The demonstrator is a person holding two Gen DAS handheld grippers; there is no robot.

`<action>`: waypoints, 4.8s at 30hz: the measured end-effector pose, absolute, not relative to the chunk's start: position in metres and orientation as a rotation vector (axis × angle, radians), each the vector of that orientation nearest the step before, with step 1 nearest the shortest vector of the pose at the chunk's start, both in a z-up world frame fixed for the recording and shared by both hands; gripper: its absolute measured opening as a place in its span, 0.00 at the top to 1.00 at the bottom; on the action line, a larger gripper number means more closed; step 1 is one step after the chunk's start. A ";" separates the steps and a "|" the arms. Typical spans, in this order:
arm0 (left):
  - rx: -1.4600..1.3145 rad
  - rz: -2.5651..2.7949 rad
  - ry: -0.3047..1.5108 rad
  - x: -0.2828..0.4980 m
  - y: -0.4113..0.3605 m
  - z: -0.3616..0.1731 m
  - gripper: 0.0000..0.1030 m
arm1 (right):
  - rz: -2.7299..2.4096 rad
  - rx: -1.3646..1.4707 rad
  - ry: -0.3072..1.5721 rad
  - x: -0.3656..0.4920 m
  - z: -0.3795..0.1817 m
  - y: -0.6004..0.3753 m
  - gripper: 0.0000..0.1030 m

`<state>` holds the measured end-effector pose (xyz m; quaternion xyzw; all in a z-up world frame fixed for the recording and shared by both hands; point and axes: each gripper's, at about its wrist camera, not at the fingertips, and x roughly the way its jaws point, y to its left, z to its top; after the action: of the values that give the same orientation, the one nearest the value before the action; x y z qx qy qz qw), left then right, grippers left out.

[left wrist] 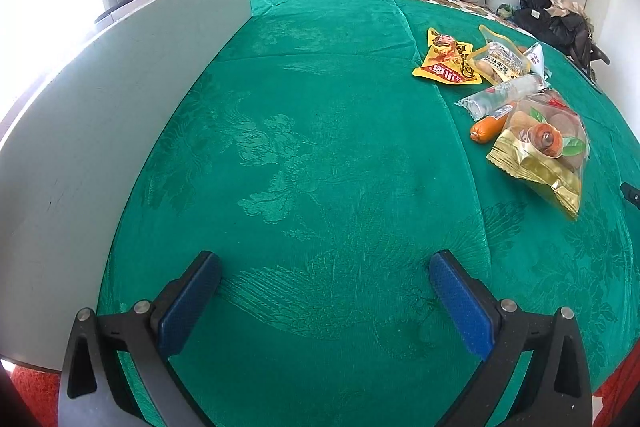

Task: Organize snacks
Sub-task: 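Move both open tools back over the remaining snacks, then grasp the red-label longan bag with the left tool and lift it, then grasp the green-label meat pouch with the right tool while the left tool holds the longan bag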

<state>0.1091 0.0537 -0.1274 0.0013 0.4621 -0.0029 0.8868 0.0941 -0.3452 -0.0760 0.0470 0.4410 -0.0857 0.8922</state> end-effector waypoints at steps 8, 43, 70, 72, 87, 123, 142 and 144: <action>-0.001 0.005 0.932 0.105 0.054 -0.128 0.00 | -0.178 0.097 0.915 0.094 -0.076 -0.345 0.10; 0.220 -0.553 1.087 0.185 -0.107 -0.088 0.37 | -0.193 0.101 0.911 0.095 -0.075 -0.348 0.10; -0.022 -0.237 1.024 0.136 0.057 -0.117 0.13 | -0.196 0.101 0.909 0.095 -0.075 -0.348 0.10; 0.015 -0.208 1.018 0.138 0.054 -0.119 0.13 | -0.196 0.101 0.909 0.095 -0.075 -0.348 0.10; 0.011 -0.036 0.961 0.148 0.068 -0.127 0.00 | -0.196 0.102 0.909 0.095 -0.075 -0.348 0.10; 0.009 -0.037 0.952 0.147 0.068 -0.126 0.00 | 0.179 -0.074 1.225 0.169 -0.051 -0.253 0.40; 0.010 -0.037 0.952 0.148 0.067 -0.127 0.00 | 0.093 -0.036 0.930 0.105 -0.079 -0.262 0.07; 0.009 -0.037 0.952 0.148 0.067 -0.126 0.00 | 0.093 -0.036 0.930 0.104 -0.080 -0.263 0.07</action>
<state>0.1481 0.0667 -0.1264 0.0045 0.4580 -0.0180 0.8887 0.1044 -0.2627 -0.0795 -0.0173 0.4482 0.0450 0.8926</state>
